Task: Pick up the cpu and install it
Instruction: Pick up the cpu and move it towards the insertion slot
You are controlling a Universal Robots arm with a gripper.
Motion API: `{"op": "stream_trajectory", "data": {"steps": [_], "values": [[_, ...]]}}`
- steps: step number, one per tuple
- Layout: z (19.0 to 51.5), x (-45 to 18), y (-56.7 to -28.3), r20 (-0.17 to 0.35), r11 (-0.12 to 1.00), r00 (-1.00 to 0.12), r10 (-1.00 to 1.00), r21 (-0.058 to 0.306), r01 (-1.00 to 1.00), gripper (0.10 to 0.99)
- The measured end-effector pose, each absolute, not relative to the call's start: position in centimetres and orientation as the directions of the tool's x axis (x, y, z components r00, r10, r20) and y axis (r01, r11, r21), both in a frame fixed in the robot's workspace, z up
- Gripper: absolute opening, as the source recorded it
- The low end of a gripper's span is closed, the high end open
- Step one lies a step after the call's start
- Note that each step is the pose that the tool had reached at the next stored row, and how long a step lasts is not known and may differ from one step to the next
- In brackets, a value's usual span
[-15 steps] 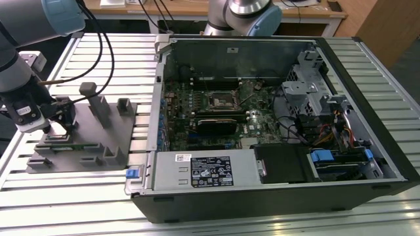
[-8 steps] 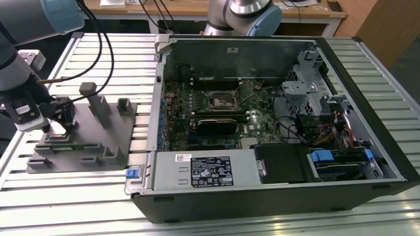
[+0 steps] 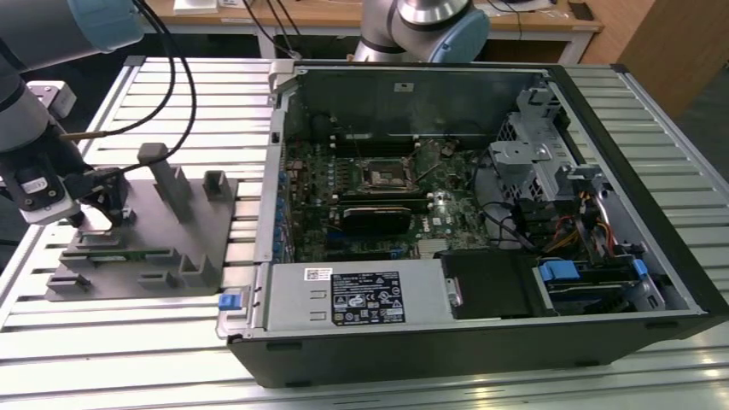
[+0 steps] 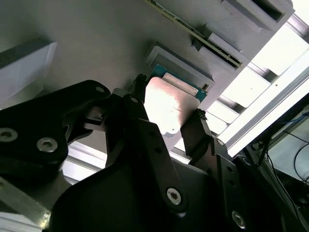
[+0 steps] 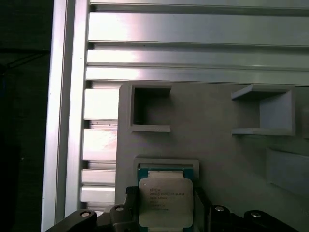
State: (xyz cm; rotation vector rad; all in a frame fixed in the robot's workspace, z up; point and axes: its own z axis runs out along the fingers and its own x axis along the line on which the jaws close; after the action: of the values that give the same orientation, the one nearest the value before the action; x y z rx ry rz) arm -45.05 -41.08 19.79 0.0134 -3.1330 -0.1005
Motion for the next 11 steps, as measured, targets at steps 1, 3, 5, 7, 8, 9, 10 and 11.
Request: {"op": "stream_trajectory", "data": {"steps": [1, 3, 5, 7, 8, 9, 10, 11], "values": [[19.9, -45.0, -41.1, 0.007, 0.998, -1.0, -0.009, 0.064, -0.008, 0.541], [20.1, -45.0, -41.1, 0.007, 0.998, -1.0, -0.009, 0.064, -0.008, 0.541], [20.3, -45.0, -41.1, 0.007, 0.998, -1.0, -0.009, 0.064, -0.008, 0.541], [20.5, -45.0, -41.1, 0.007, 0.998, -1.0, -0.009, 0.064, -0.008, 0.541], [20.6, -45.0, -41.1, 0.007, 0.998, -1.0, -0.009, 0.064, -0.008, 0.541], [20.7, -45.0, -41.1, 0.007, 0.998, -1.0, -0.009, 0.064, -0.008, 0.541], [20.8, -45.0, -41.1, 0.007, 0.998, -1.0, -0.009, 0.064, -0.008, 0.541], [20.9, -45.0, -41.1, 0.007, 0.998, -1.0, -0.009, 0.064, -0.008, 0.541]]}}
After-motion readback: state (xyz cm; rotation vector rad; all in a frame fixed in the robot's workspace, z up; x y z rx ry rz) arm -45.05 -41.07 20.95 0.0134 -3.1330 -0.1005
